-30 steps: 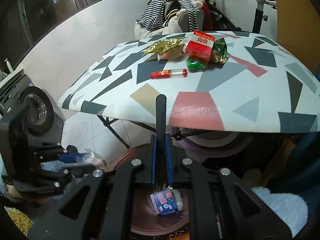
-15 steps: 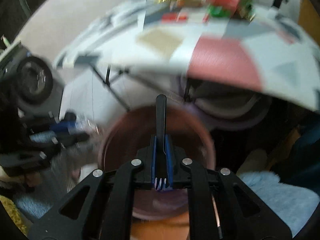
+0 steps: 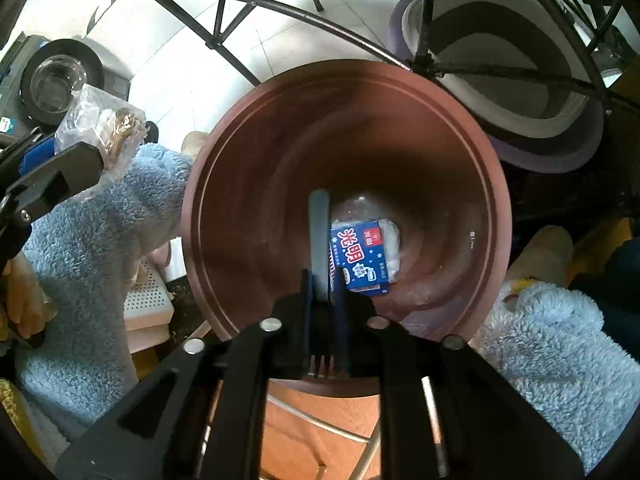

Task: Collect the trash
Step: 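Carry the spoon and clear wrapper over the bucket and release both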

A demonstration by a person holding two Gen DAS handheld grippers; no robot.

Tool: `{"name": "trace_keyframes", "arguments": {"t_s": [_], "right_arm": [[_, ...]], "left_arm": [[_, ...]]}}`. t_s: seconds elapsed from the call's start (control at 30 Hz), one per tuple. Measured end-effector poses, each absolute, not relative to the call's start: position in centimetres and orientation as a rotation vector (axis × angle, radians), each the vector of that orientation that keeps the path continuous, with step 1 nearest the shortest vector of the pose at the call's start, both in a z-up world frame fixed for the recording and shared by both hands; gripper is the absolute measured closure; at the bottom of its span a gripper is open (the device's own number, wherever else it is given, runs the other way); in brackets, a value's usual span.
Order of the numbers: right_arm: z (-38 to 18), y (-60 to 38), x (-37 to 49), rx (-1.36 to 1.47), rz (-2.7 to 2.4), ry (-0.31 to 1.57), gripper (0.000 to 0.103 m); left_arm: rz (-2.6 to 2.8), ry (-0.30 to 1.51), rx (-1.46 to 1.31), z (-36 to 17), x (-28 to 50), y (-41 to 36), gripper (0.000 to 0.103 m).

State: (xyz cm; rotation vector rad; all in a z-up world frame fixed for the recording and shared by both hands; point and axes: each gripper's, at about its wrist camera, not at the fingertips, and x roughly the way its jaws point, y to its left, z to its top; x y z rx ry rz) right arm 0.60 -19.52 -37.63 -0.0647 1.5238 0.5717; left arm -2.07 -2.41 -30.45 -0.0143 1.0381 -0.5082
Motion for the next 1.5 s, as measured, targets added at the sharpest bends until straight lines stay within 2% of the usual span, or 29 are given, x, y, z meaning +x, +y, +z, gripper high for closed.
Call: {"name": "trace_keyframes", "arguments": {"t_s": [0.07,0.17,0.37,0.47,0.77,1.0,1.07,1.13,1.3,1.5], "right_arm": [[-37.4,-19.5,0.6,-0.065,0.566,1.506,0.044],[-36.7,-19.9,0.8,-0.055,0.534,1.46,0.043],[-32.4,-22.2,0.4,-0.002,0.425,1.225,0.012],[-31.5,-23.2,0.4,0.019,0.376,1.167,0.009],[-28.1,-26.0,0.3,0.121,0.309,0.994,0.006],[-27.6,-27.4,0.4,0.173,0.282,0.974,0.006],[-27.6,-27.5,0.3,0.178,0.281,0.969,0.006],[-27.6,-27.6,0.2,0.182,0.278,0.969,0.006],[-27.8,-27.7,0.3,0.189,0.279,0.975,0.006],[-27.8,-27.7,0.4,0.199,0.283,0.967,0.006]], "left_arm": [[-0.51,1.038,-0.013,-30.4,-2.1,-2.5,0.08],[-0.513,1.035,-0.008,-30.4,-2.2,-2.6,0.08],[-0.513,1.047,-0.005,-30.7,-2.1,-2.7,0.08],[-0.525,1.06,0.003,-31.0,-2.1,-3.0,0.08],[-0.603,1.114,0.062,-32.1,-2.1,-5.1,0.08],[-0.681,1.151,0.138,-33.2,-2.4,-7.9,0.077],[-0.689,1.15,0.156,-33.4,-2.6,-8.5,0.071],[-0.689,1.149,0.153,-33.5,-2.6,-8.5,0.042],[-0.642,1.09,0.108,-32.2,-2.2,-7.1,0.028],[-0.478,0.92,-0.043,-28.7,-1.6,-3.0,0.011]]}}
